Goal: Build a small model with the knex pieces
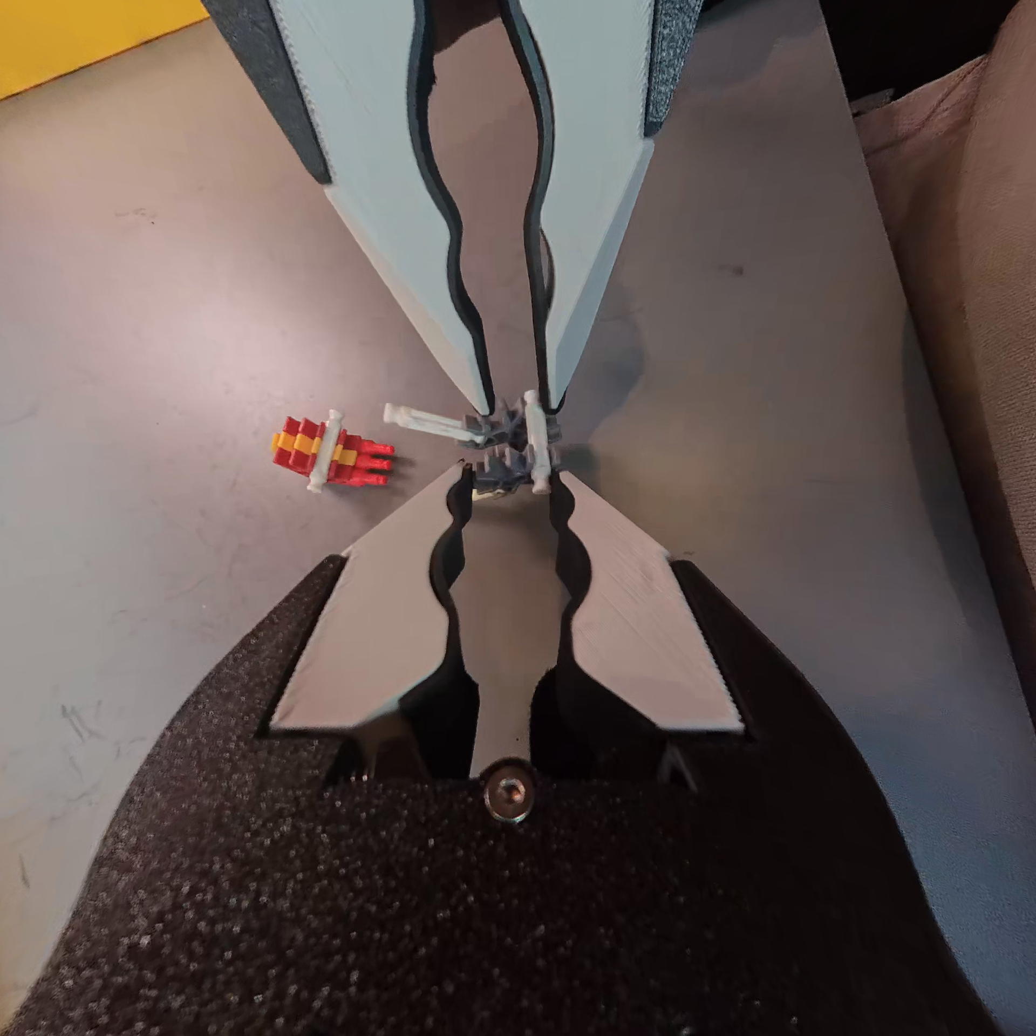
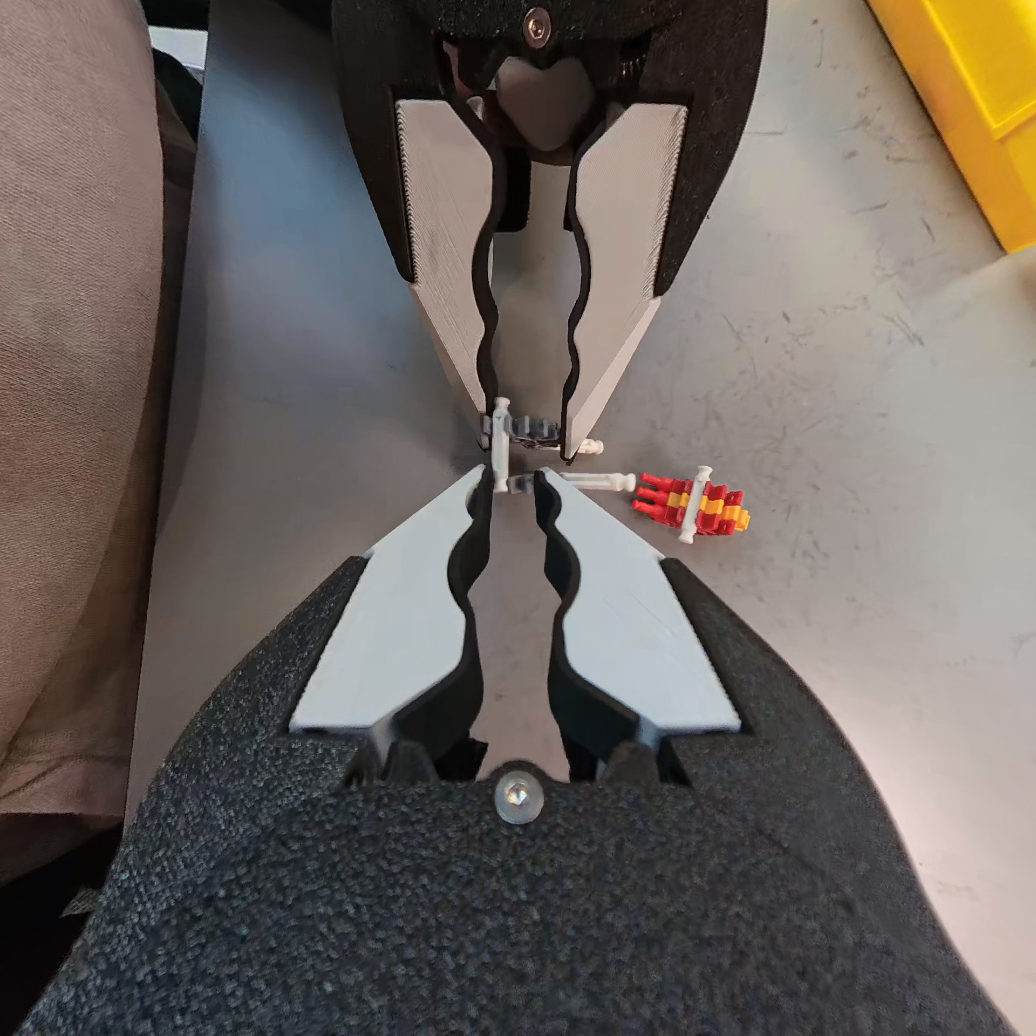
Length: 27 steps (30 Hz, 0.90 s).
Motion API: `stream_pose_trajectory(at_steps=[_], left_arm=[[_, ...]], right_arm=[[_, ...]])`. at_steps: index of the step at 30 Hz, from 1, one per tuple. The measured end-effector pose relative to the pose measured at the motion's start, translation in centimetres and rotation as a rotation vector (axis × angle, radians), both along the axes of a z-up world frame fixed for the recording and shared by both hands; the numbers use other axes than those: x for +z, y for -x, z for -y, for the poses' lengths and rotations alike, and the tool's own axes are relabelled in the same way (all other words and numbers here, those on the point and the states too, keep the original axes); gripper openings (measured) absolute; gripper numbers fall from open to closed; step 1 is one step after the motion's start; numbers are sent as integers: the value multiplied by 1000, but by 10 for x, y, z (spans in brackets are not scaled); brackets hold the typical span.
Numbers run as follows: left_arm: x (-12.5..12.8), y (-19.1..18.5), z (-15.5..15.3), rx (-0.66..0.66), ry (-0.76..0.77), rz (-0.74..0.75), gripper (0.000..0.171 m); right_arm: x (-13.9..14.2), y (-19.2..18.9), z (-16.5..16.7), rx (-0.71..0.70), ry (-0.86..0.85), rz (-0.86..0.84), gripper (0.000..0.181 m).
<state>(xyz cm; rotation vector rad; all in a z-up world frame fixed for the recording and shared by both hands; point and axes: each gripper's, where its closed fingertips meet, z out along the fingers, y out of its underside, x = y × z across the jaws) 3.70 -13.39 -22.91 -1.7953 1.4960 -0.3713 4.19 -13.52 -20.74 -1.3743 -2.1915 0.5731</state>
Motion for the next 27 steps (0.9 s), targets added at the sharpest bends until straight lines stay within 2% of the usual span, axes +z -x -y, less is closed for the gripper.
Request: stream_pose_trajectory(at_steps=[7, 11, 18, 24, 27], left_arm=[[-3, 2, 0, -4, -28, -25, 27], [-3, 2, 0, -16, -43, -27, 27], [-2, 3, 1, -47, -108, -33, 27], [-1, 3, 1, -69, -149, -30, 27], [-2, 3, 1, -70, -137, -19, 27]], right_arm=[[-9, 2, 1, -25, 26, -32, 15], [-9, 4, 7, -14, 68, -72, 29], [5, -1, 10, 23, 98, -117, 34], [11, -5, -7, -2, 55, -152, 31], [7, -7, -15, 69, -70, -149, 30]])
